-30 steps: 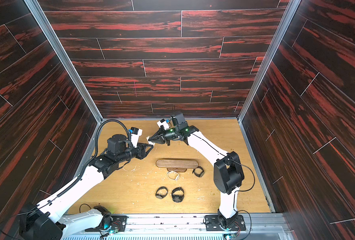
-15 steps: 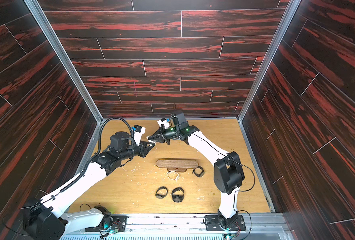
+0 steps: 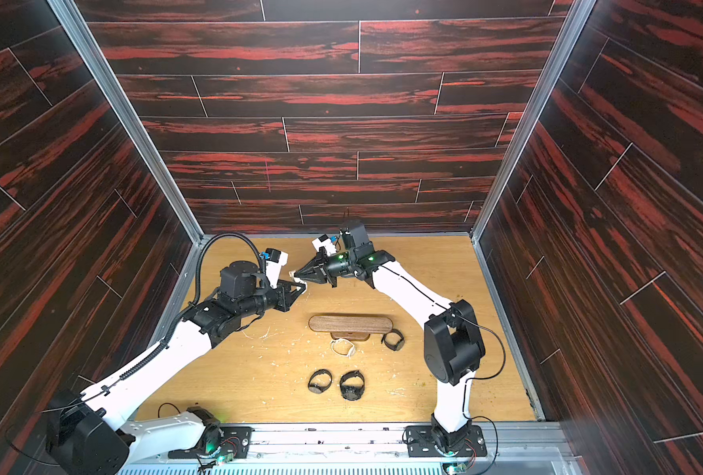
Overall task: Place watch on stand
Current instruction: Pick up the watch at the center of the board.
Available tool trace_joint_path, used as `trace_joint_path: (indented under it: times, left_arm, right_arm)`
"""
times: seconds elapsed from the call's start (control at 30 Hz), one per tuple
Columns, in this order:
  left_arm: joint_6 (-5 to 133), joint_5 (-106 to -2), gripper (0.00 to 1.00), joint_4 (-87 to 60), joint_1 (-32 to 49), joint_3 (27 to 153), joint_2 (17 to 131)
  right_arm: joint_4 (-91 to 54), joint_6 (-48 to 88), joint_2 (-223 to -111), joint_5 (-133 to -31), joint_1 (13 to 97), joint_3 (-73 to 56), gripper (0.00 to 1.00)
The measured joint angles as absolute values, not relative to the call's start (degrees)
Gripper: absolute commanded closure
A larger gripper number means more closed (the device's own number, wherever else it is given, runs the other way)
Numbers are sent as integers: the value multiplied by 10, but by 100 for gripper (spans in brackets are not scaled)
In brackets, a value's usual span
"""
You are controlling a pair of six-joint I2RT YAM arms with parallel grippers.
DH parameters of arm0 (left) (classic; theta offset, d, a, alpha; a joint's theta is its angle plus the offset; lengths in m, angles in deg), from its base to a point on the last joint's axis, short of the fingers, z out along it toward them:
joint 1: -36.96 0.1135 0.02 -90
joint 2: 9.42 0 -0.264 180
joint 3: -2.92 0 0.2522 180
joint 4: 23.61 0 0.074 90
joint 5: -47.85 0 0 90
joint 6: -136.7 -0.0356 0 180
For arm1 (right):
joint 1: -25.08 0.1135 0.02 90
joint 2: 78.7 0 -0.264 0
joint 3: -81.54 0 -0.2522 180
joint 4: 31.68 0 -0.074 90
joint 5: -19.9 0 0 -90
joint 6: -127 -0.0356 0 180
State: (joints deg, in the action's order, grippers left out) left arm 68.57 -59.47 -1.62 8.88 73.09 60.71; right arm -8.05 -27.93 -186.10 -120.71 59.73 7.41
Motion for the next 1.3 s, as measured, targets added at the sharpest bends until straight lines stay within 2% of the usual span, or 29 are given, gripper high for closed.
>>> trace_joint_path:
  times: [0.43,1.0,1.3]
  left_arm:
    - [714,-595,100,-16,89,731,604]
    - [718,-695,100,-35,90,738,608]
    - [735,-720,100,-52,96,740,608]
  right_arm:
    - [-78,-262,-1840,-1196,593,58,73]
    - [-41,-189,-1798,-1168,576,34,68]
    - [-84,-166,-1750,-1188,555,-38,66]
